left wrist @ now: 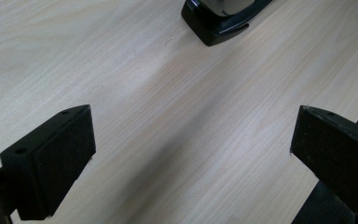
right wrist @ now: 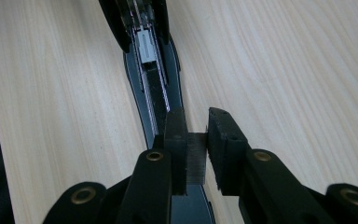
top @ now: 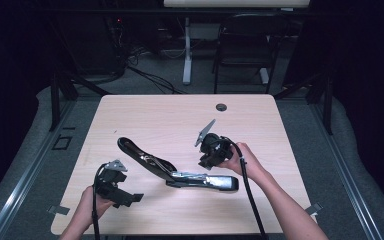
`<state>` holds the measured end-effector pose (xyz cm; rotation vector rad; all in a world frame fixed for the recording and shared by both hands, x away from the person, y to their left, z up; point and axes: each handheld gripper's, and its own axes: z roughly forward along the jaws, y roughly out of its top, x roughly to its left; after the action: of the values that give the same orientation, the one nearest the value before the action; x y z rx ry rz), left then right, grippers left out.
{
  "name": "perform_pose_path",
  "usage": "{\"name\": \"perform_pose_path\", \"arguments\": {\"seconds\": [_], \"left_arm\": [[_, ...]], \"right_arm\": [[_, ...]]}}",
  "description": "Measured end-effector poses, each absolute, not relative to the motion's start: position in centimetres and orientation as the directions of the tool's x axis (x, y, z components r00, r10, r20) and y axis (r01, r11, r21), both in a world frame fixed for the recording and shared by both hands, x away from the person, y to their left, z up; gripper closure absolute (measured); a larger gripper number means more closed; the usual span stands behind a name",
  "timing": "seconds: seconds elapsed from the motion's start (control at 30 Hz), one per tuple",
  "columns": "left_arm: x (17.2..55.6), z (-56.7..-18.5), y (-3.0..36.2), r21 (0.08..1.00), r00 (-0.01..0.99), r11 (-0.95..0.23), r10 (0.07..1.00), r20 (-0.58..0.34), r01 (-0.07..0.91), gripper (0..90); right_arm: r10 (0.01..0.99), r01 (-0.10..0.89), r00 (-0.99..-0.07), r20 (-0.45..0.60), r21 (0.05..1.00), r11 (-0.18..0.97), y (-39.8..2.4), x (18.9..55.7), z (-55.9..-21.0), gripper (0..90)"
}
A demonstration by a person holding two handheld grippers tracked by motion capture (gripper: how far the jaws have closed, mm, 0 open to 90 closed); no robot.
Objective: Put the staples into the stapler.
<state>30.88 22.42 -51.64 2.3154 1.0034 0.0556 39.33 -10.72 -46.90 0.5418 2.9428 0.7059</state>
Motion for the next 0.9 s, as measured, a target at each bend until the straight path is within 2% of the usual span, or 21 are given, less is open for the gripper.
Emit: {"name": "perform_pose_path", "arguments": {"seconds": [0.5,0.9], "left_arm": [[30.9,-51.6,22.4,0.547,0.713,-0.529,0.674,-0.195,0.649,0.1],[30.9,-51.6,22.4,0.548,0.714,-0.53,0.674,-0.192,0.647,0.1]], "right_arm": [[0.264,0.257,-0.964,0.042,0.419,0.871,-9.0,39.1,-47.6,78.5],[0.241,0.238,-0.97,0.04,0.391,0.889,-8.2,39.0,-48.3,78.5]]}}
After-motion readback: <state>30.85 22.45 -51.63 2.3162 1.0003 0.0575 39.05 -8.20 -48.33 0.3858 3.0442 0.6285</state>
